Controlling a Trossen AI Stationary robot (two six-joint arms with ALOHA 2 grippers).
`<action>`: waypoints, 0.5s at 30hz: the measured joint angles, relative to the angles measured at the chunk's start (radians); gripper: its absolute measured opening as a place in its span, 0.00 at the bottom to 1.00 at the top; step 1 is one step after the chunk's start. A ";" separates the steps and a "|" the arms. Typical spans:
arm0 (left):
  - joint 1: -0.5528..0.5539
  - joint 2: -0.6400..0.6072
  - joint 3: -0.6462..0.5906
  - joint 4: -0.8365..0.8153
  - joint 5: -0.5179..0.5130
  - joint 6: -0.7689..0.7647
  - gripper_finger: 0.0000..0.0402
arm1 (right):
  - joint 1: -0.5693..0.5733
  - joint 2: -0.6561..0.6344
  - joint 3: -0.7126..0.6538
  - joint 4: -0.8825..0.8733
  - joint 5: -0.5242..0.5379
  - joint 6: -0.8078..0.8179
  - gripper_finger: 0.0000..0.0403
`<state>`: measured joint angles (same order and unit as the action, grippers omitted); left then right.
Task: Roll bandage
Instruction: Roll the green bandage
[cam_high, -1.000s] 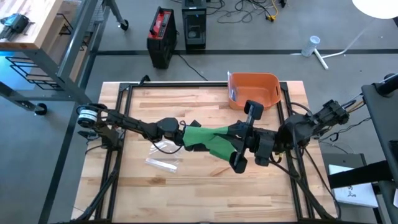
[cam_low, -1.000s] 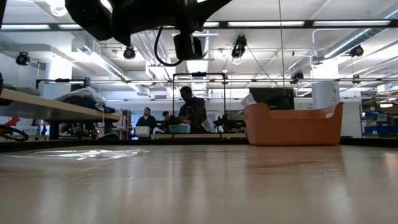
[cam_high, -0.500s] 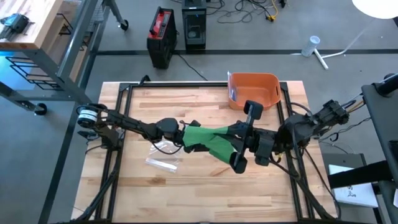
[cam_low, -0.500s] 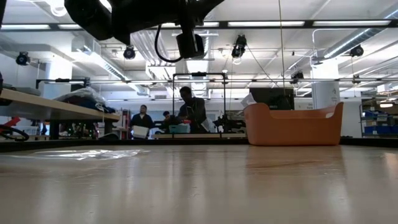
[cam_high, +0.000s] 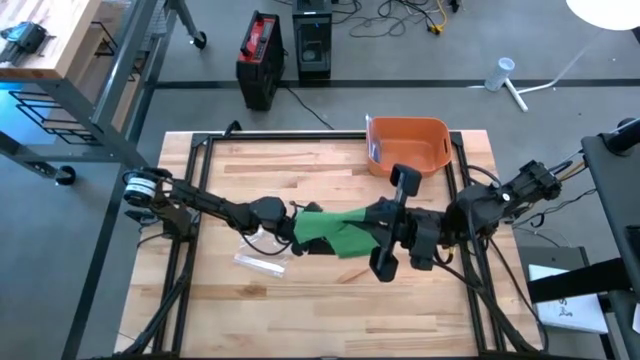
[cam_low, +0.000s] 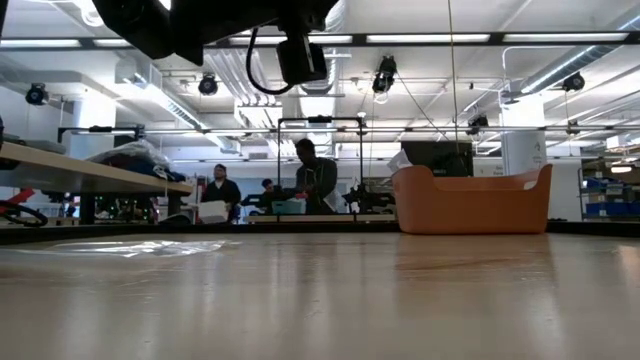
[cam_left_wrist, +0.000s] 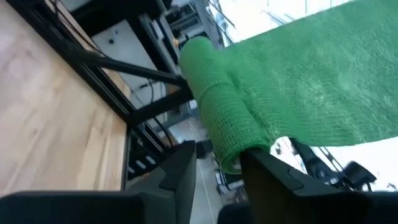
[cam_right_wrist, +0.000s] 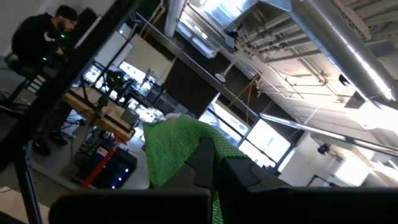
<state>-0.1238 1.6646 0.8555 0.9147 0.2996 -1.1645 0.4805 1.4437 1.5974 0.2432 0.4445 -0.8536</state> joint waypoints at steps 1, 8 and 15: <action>0.000 0.000 0.000 -0.002 -0.010 0.000 0.30 | 0.000 0.000 0.000 0.000 -0.001 0.000 0.00; -0.002 0.000 0.000 -0.028 -0.081 0.001 0.37 | 0.000 0.000 0.000 0.000 -0.003 0.005 0.00; -0.002 0.000 0.000 -0.032 -0.132 0.025 0.41 | 0.000 0.000 0.000 0.000 -0.003 0.005 0.00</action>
<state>-0.1257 1.6646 0.8555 0.8824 0.1680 -1.1391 0.4805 1.4437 1.5974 0.2436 0.4412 -0.8490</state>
